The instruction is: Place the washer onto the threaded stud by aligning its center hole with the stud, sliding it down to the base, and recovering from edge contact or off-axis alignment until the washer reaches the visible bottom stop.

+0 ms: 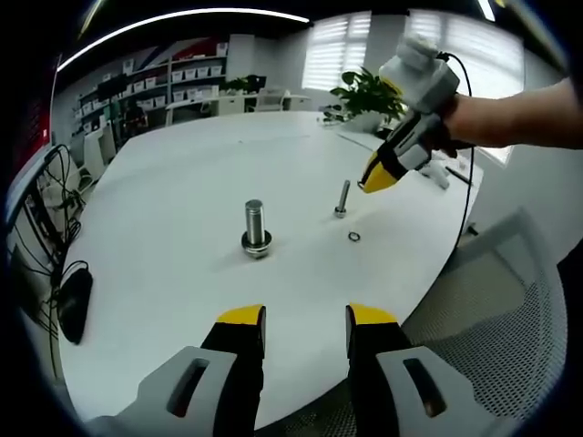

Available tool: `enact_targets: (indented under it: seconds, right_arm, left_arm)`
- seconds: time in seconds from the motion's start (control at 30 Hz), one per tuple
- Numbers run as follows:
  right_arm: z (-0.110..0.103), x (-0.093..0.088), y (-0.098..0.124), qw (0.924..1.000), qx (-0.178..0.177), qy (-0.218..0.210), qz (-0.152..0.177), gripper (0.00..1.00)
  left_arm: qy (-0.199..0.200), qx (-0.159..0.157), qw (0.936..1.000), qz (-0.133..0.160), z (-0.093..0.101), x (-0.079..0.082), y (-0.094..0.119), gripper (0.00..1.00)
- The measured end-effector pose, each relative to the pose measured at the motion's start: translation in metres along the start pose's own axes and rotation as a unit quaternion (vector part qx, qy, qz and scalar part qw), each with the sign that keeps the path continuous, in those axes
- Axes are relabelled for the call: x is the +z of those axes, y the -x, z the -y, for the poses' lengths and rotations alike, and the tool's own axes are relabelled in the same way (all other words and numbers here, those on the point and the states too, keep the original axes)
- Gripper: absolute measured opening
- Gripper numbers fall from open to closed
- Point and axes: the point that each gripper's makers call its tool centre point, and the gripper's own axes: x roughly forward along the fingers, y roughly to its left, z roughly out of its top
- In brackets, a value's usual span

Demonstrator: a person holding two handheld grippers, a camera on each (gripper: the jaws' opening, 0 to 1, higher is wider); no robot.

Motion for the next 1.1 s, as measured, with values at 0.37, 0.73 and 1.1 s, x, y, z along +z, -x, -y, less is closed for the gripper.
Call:
enact_targets:
  seconds: [0.37, 0.73, 1.1]
  right_arm:
    - [0.007, 0.009, -0.006, 0.9999, -0.004, -0.009, 0.004, 0.14]
    - [0.013, 0.011, -0.010, 0.9999, -0.007, -0.011, 0.001, 0.14]
    - [0.015, 0.007, -0.017, 0.9999, -0.002, -0.012, -0.011, 0.14]
  left_arm:
    - [0.000, 0.002, 1.0000, -0.004, -0.001, -0.001, 0.000, 0.33]
    - [0.001, 0.004, 1.0000, -0.005, -0.002, 0.000, -0.001, 0.33]
    - [0.001, 0.006, 1.0000, -0.006, -0.003, -0.001, -0.001, 0.33]
